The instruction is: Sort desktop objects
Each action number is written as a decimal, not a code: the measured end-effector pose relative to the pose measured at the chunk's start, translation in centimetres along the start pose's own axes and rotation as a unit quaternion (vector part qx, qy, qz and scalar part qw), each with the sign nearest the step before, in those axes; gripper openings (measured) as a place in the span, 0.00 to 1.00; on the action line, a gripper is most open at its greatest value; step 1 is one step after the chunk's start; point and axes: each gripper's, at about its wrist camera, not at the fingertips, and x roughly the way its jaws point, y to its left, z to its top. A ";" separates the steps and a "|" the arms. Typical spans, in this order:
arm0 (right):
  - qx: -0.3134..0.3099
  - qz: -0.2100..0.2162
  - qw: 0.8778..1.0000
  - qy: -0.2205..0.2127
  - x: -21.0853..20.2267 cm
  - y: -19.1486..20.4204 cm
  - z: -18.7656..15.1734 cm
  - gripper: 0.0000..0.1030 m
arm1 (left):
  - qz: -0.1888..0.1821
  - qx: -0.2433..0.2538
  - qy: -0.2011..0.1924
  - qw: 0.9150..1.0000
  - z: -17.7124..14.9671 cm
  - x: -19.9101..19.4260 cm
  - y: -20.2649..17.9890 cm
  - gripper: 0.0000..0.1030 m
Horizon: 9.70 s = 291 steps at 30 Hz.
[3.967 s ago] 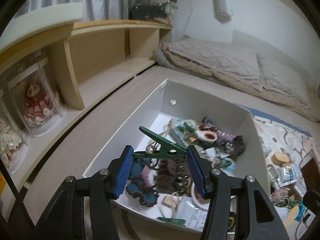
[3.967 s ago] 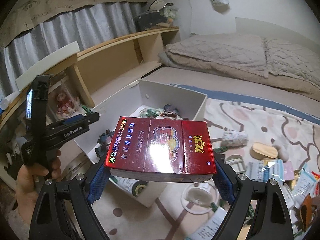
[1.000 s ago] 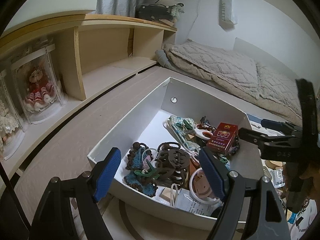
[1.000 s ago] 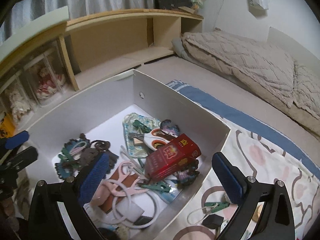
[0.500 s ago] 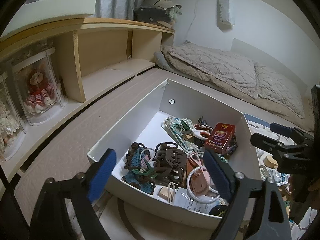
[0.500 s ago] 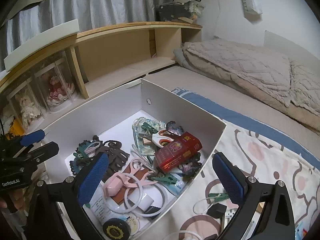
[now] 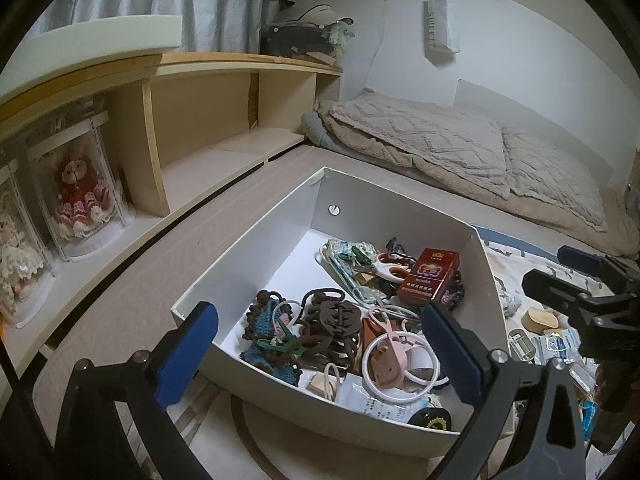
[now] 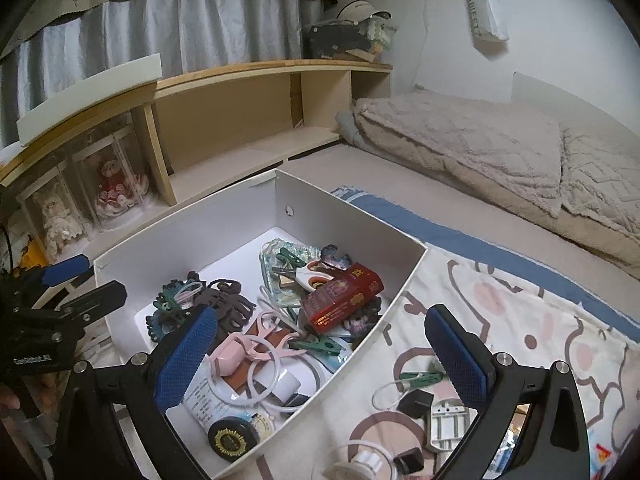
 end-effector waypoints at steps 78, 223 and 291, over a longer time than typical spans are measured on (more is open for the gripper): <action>0.129 -0.234 0.960 -0.085 -24.0 -10.0 -16.3 1.00 | -0.172 0.089 -0.080 0.978 -7.0 -10.2 -15.2 1.00; 0.228 -0.246 0.941 0.053 -18.9 -13.0 -32.6 1.00 | -0.269 0.307 0.154 0.900 -25.0 -6.4 -26.6 1.00; 0.278 -0.225 0.932 0.052 -18.4 -14.7 -34.5 1.00 | -0.209 0.186 0.140 0.950 -18.5 -5.4 -16.6 0.97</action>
